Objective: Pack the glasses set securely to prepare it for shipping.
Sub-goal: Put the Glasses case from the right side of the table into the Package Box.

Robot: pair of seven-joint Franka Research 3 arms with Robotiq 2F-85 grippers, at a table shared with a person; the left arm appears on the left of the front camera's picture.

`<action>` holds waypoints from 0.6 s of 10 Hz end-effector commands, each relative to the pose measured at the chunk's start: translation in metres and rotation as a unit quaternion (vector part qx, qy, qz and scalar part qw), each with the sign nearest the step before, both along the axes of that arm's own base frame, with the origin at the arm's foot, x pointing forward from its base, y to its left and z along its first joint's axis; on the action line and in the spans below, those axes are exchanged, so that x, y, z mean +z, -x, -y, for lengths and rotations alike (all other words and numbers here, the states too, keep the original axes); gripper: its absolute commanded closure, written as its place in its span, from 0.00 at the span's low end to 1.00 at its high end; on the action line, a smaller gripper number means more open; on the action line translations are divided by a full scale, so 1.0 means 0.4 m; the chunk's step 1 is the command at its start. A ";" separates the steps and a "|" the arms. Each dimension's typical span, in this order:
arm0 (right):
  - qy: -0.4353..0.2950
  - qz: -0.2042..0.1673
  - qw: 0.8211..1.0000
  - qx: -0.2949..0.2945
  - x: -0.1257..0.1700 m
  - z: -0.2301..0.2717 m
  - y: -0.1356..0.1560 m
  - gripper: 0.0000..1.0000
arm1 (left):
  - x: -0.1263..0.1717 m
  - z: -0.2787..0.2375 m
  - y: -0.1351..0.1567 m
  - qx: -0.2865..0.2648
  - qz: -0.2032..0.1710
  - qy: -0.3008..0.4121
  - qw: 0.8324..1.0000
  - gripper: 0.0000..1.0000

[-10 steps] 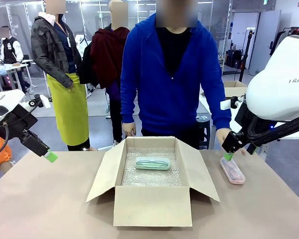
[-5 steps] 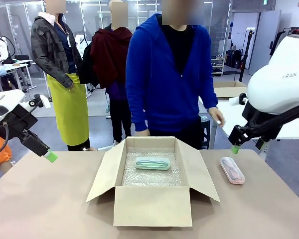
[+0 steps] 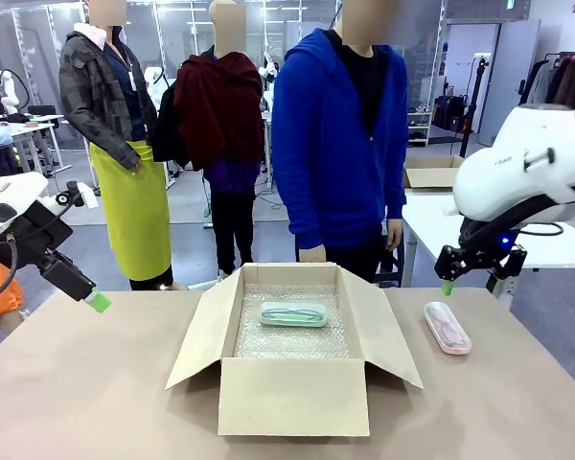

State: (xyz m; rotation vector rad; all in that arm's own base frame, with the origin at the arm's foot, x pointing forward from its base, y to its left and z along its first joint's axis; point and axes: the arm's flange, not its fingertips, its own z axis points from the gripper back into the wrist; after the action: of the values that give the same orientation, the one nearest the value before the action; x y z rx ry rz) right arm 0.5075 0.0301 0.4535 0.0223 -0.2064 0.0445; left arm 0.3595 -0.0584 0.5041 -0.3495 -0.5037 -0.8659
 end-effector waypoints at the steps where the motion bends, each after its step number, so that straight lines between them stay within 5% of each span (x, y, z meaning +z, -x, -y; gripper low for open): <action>1: 0.013 0.009 0.999 -0.040 -0.071 0.003 -0.088 0.05 | 0.001 -0.006 0.001 -0.010 0.003 0.011 1.000 0.00; 6: 0.007 0.024 0.997 -0.079 -0.229 0.019 -0.187 0.05 | 0.001 -0.006 0.001 -0.010 0.003 0.011 1.000 0.00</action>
State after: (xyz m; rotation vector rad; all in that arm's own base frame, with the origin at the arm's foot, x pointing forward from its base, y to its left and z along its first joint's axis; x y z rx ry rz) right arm 0.5743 0.0169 0.3638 0.0133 -0.2289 -0.0610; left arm 0.3595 -0.0584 0.5041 -0.3494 -0.5039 -0.8660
